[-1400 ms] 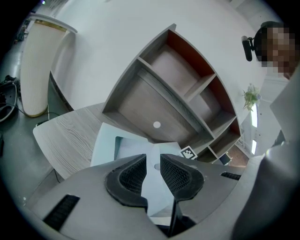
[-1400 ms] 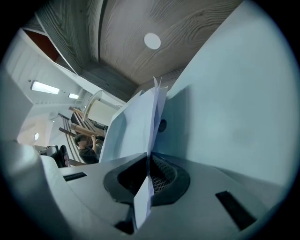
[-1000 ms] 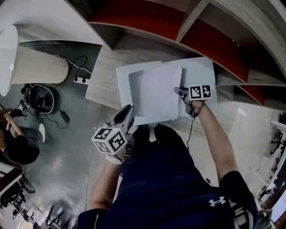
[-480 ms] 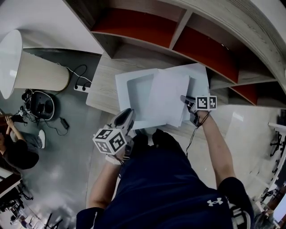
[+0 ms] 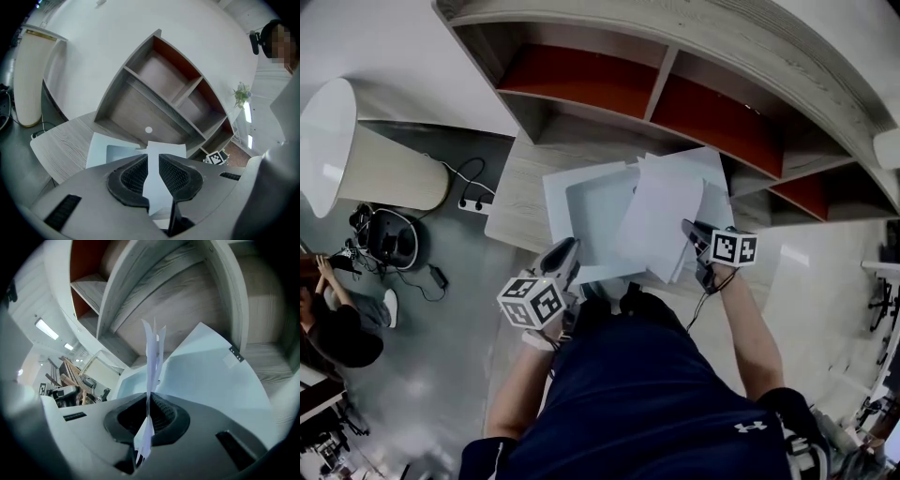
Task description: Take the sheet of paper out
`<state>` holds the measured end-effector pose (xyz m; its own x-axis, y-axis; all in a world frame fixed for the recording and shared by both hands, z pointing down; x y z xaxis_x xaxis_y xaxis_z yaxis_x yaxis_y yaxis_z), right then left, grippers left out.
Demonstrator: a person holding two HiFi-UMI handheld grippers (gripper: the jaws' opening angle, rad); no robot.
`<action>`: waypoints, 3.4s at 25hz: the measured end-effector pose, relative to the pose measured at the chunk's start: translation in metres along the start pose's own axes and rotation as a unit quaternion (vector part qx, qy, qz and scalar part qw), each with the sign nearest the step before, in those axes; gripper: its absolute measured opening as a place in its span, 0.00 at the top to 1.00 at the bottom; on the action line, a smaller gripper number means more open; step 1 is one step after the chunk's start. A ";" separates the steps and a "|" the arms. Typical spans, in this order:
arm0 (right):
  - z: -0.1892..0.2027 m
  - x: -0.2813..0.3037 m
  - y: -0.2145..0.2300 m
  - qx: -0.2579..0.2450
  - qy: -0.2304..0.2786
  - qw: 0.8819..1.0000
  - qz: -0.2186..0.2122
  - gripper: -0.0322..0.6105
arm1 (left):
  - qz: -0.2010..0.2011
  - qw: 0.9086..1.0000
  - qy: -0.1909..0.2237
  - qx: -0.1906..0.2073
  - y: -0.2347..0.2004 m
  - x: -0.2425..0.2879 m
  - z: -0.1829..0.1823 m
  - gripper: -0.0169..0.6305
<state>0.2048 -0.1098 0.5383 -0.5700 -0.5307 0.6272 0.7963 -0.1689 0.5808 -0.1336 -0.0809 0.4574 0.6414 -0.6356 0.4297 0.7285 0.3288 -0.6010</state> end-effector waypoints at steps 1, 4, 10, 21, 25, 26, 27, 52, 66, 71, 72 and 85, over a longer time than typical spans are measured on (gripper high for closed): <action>0.000 -0.004 -0.006 -0.006 0.006 1.000 0.000 0.93 | 0.000 1.000 0.001 0.000 0.001 -0.002 0.000 0.85; -0.006 -0.015 -0.022 -0.030 0.021 0.999 0.004 0.93 | 0.001 1.000 0.005 0.001 0.001 -0.005 -0.002 0.85; -0.012 -0.037 -0.051 -0.078 0.051 0.996 0.010 0.93 | -0.001 1.000 0.014 -0.001 0.001 -0.014 -0.003 0.85; -0.027 -0.065 -0.125 -0.146 0.082 0.985 -0.046 0.93 | -0.007 1.000 0.028 -0.010 -0.001 -0.026 -0.002 0.85; -0.033 -0.069 -0.151 -0.159 0.096 0.980 -0.074 0.93 | -0.012 0.999 0.037 -0.012 -0.006 -0.030 -0.006 0.85; -0.034 -0.069 -0.157 -0.162 0.099 0.979 -0.079 0.93 | -0.013 0.999 0.039 -0.013 -0.006 -0.032 -0.007 0.85; -0.034 -0.069 -0.163 -0.165 0.101 0.978 -0.083 0.93 | -0.014 0.999 0.042 -0.014 -0.007 -0.033 -0.007 0.85; -0.046 -0.092 -0.244 -0.234 0.137 0.944 -0.191 0.93 | 0.002 0.996 0.087 -0.005 0.012 -0.054 -0.028 0.85; -0.045 -0.095 -0.241 -0.244 0.139 0.943 -0.176 0.93 | -0.007 0.995 0.096 0.000 0.012 -0.055 -0.028 0.86; -0.046 -0.096 -0.241 -0.247 0.139 0.943 -0.177 0.93 | -0.004 0.995 0.097 0.002 0.013 -0.054 -0.029 0.86; -0.046 -0.096 -0.241 -0.247 0.139 0.942 -0.177 0.93 | -0.004 0.995 0.097 0.001 0.013 -0.054 -0.029 0.86; -0.043 -0.095 -0.239 -0.247 0.136 0.943 -0.177 0.93 | -0.006 0.996 0.090 -0.008 0.011 -0.051 -0.023 0.86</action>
<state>0.0775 -0.0549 0.3171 -0.7990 -0.5494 0.2444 0.6004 -0.7068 0.3741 -0.1639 -0.0608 0.4132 0.5782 -0.7544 0.3109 0.7315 0.3105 -0.6070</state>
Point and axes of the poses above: the fingertips, and each gripper's own axes: x forward along the fingers, y to its right, z out of its underside, the point moved 6 cm from there along -x, backward along the fingers
